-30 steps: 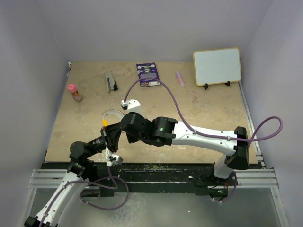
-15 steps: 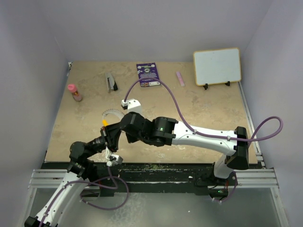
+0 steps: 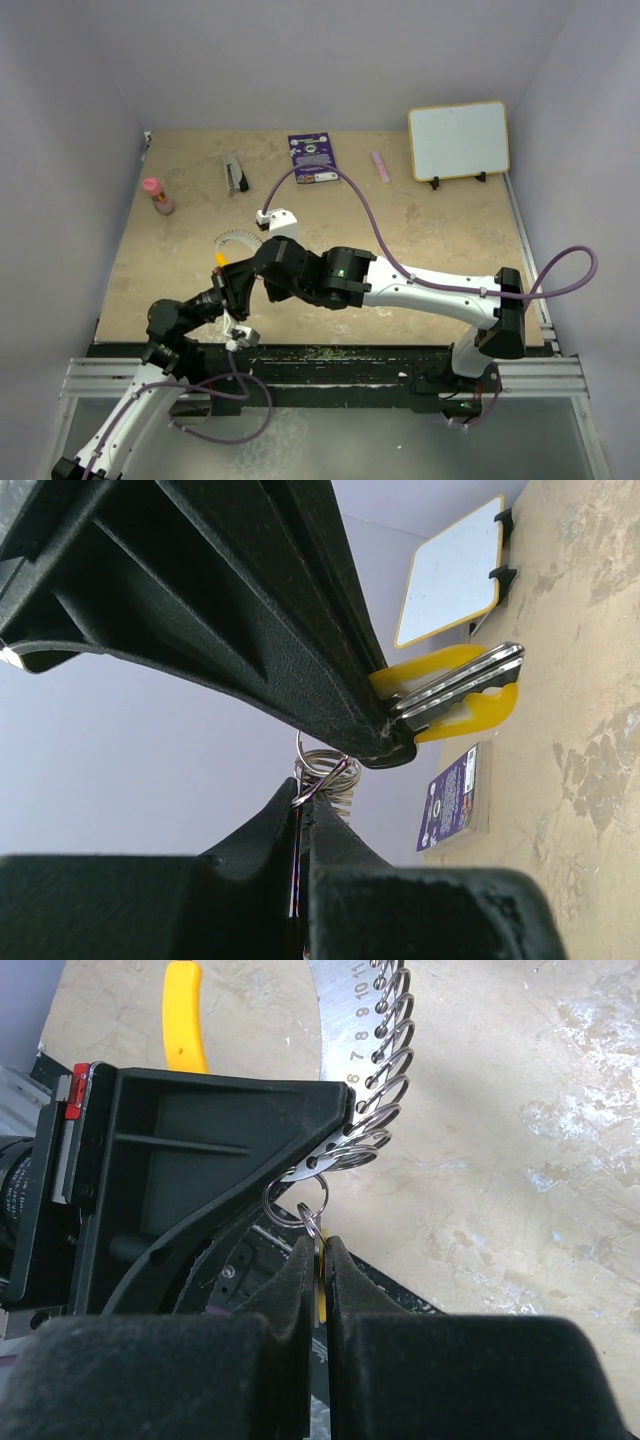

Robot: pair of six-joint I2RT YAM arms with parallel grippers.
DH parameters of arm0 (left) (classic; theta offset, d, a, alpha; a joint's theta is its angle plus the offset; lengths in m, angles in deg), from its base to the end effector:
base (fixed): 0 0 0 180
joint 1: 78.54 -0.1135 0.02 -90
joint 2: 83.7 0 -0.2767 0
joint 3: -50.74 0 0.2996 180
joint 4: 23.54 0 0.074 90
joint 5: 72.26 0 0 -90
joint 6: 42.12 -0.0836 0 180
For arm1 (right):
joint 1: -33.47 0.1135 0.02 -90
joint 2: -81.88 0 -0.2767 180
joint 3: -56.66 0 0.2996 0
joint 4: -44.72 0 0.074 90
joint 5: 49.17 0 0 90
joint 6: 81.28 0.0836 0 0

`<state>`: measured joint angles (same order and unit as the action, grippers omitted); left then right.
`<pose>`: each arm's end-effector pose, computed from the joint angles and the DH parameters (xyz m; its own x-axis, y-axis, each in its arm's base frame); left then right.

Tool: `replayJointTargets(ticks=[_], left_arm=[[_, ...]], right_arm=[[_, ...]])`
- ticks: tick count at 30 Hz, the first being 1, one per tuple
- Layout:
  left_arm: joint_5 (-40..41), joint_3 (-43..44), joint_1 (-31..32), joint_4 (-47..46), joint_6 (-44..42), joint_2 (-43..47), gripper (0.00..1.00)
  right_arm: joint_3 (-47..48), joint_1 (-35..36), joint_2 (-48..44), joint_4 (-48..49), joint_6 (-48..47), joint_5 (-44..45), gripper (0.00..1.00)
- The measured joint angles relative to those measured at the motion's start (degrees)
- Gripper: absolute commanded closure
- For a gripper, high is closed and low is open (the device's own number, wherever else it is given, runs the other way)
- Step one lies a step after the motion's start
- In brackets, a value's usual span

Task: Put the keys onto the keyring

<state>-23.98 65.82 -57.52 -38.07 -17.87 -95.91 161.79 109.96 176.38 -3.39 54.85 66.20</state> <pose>0.1471 -0.1161 0.2278 0.8992 0.3835 -0.2105 0.0989 0.2904 0.9518 0.1411 0.4339 0.3536 -0.6746 -0.0195 -0.7379 -0.4513 0.8019 0.3914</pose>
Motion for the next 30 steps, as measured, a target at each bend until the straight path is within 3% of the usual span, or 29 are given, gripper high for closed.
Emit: replayJointTargets(ticks=[30], left_arm=[[4.33,0.0,-0.02,-1.14,-3.08,1.99,0.97]], right_arm=[[1.33,0.02,1.22,1.31,1.42,-0.13,1.0]])
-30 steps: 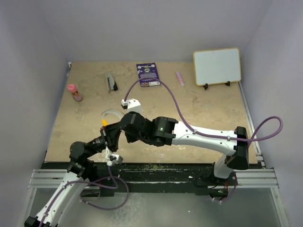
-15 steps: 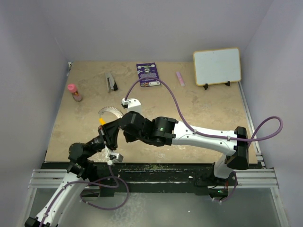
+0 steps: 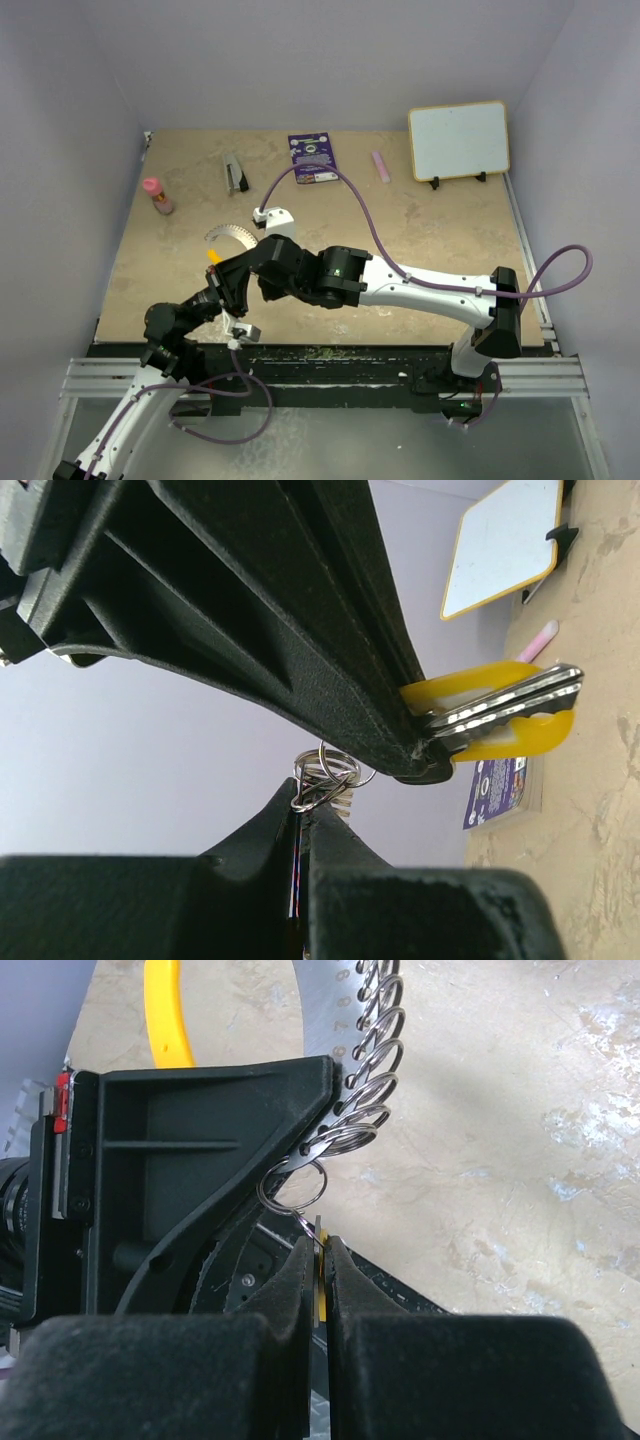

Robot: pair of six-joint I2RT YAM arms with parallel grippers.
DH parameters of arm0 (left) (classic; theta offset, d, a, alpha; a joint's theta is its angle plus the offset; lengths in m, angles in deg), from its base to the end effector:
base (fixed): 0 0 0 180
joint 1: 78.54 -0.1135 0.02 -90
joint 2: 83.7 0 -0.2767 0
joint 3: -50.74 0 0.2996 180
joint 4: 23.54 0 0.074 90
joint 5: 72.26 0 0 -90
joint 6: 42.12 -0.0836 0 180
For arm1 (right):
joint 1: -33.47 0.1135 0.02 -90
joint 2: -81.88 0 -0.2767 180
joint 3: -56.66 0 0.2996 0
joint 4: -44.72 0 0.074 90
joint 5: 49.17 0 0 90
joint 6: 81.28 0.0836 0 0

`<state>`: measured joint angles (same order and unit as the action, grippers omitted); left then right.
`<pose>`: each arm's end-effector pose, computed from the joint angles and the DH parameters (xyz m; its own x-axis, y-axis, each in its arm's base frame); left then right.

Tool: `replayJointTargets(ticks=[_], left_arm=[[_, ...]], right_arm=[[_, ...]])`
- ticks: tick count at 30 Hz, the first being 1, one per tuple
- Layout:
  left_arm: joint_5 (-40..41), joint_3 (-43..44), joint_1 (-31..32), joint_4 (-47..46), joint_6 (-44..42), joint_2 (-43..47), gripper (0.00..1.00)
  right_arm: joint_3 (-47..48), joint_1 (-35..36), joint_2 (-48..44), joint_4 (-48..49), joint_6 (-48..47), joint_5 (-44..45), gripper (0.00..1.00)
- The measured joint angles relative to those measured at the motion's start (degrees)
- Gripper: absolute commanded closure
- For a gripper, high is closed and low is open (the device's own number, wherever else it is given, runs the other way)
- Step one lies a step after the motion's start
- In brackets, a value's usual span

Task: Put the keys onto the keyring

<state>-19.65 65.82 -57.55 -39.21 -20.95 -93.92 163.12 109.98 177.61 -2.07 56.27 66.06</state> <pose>0.1477 -0.1111 0.2372 0.8787 0.4564 -0.1396 -0.0108 0.3115 0.9502 0.1426 0.4419 0.3565 -0.6824 0.0166 -0.7308 -0.4381 0.7909 0.4271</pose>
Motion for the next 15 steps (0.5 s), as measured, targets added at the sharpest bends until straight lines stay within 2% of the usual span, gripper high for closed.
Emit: replayJointTargets(ticks=[15], left_arm=[[0.74,0.0,0.0,1.11,-1.33,0.24,0.97]], right_arm=[[0.11,0.0,0.31,0.92,-0.79,-0.96,1.0]])
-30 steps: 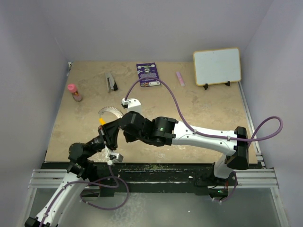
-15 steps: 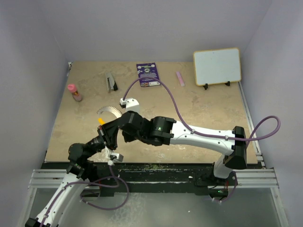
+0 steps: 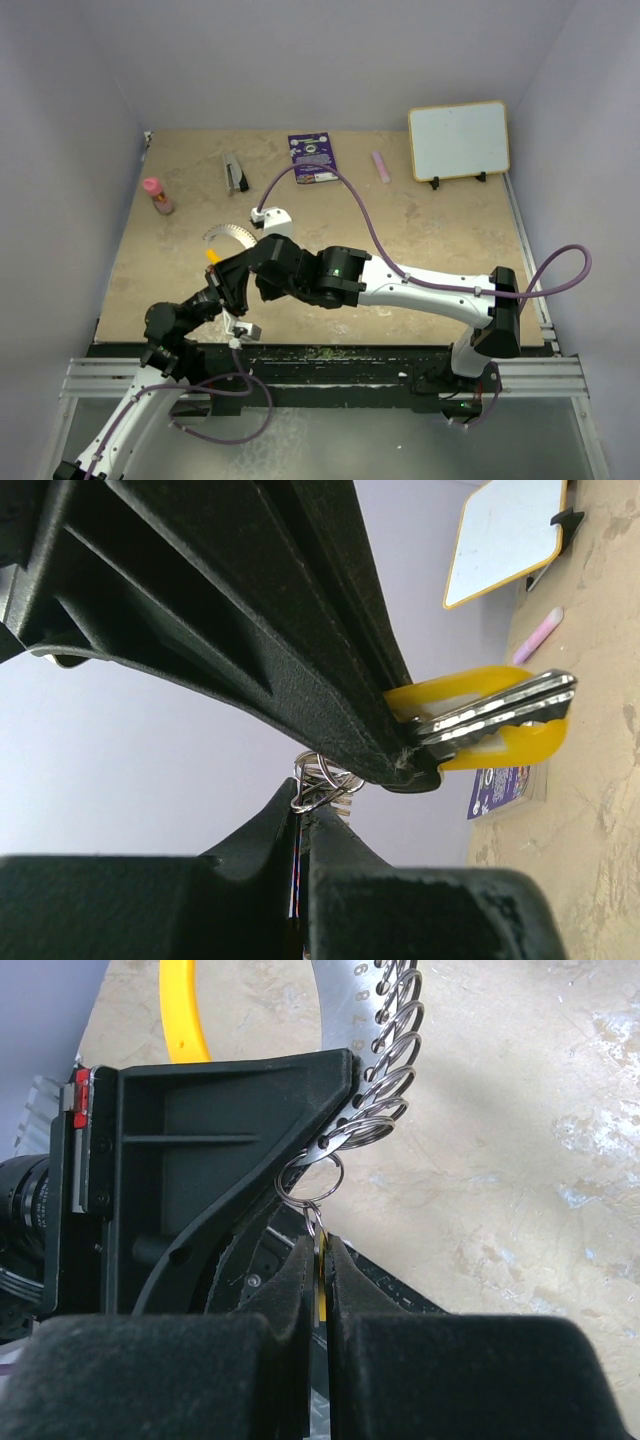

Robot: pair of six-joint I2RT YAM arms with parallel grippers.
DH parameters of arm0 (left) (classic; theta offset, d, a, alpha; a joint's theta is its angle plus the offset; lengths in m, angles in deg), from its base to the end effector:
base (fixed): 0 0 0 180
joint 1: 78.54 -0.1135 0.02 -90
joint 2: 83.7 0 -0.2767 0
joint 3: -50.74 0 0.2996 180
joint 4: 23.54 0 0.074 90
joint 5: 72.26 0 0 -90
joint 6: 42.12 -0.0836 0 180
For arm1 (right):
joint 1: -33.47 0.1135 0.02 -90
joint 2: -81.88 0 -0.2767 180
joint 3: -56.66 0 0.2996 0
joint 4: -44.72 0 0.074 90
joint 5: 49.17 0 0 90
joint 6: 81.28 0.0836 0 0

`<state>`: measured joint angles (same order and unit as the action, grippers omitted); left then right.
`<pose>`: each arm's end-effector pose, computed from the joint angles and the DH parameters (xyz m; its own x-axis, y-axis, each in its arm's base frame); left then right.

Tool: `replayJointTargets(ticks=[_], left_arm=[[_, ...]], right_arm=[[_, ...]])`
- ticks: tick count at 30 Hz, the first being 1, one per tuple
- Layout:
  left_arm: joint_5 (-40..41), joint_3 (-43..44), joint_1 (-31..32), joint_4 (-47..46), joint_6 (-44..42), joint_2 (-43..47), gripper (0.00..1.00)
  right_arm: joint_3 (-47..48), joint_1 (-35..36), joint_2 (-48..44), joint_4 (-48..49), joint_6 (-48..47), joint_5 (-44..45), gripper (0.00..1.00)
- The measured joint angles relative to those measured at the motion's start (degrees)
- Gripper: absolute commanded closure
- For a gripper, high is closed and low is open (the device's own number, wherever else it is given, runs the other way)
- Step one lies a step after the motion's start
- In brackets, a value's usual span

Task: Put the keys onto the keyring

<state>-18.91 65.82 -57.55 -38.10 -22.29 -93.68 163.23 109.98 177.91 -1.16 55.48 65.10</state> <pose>0.1490 -0.1106 0.2355 0.8706 0.4743 -0.1305 -0.0200 0.2992 0.9540 0.1422 0.4453 0.3566 -0.6812 0.0071 -0.7320 -0.4554 0.7788 0.4314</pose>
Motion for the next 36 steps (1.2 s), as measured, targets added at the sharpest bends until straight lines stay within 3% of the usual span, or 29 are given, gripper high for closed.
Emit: replayJointTargets(ticks=[36], left_arm=[[0.39,-0.15,-0.07,1.07,1.55,4.04,0.97]], right_arm=[[3.34,-0.02,0.0,1.07,-3.89,-4.85,1.0]])
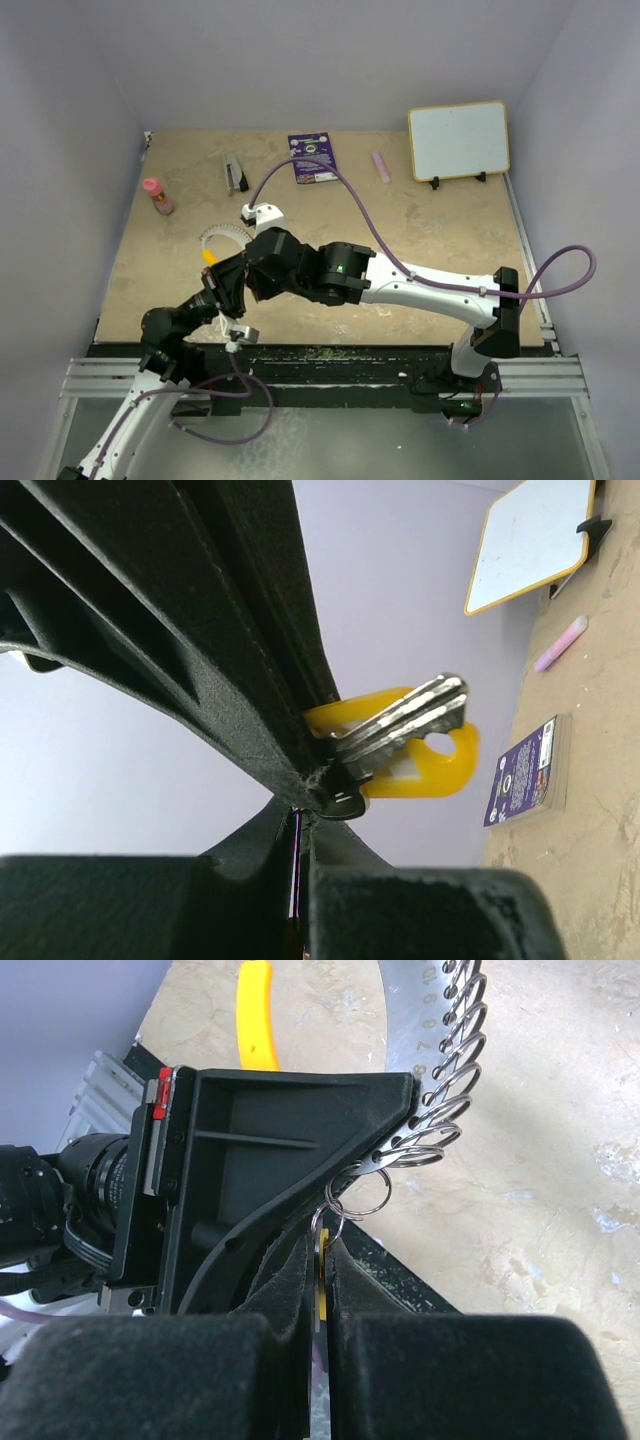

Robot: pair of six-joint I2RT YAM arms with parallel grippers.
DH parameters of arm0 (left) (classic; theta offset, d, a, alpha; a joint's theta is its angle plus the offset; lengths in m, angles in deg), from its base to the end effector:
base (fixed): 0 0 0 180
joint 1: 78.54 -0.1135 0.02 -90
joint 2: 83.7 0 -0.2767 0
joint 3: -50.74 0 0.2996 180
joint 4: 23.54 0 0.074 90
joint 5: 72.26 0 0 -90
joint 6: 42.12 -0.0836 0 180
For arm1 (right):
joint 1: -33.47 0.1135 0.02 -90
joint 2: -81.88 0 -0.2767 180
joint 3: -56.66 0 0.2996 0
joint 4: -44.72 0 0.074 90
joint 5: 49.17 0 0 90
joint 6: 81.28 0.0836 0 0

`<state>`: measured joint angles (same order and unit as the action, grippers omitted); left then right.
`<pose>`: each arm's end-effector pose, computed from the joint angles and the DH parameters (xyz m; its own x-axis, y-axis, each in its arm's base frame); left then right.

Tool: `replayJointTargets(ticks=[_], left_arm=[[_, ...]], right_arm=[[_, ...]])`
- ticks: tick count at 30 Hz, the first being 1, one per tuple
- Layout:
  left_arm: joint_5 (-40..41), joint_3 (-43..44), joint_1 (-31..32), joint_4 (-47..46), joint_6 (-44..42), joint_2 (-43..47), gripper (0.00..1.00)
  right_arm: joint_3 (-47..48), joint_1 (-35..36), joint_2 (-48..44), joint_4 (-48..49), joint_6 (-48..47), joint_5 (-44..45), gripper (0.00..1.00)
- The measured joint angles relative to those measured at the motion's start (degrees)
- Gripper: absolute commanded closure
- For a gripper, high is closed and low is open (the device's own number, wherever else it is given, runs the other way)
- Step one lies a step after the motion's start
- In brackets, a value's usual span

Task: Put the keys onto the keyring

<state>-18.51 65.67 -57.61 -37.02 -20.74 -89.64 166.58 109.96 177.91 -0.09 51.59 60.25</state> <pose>0.1424 -0.1074 0.2430 0.8736 0.4699 -0.1264 -0.0413 0.3306 0.9429 0.1371 0.4515 0.3821 -0.6665 -0.0276 -0.7450 -0.5416 0.7047 0.4584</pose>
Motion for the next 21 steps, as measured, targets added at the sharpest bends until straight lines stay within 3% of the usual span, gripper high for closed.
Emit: replayJointTargets(ticks=[21], left_arm=[[-1.7,2.14,-0.04,4.04,12.17,2.89,0.97]], right_arm=[[5.27,-2.78,0.28,-4.63,-1.29,-7.48,1.0]])
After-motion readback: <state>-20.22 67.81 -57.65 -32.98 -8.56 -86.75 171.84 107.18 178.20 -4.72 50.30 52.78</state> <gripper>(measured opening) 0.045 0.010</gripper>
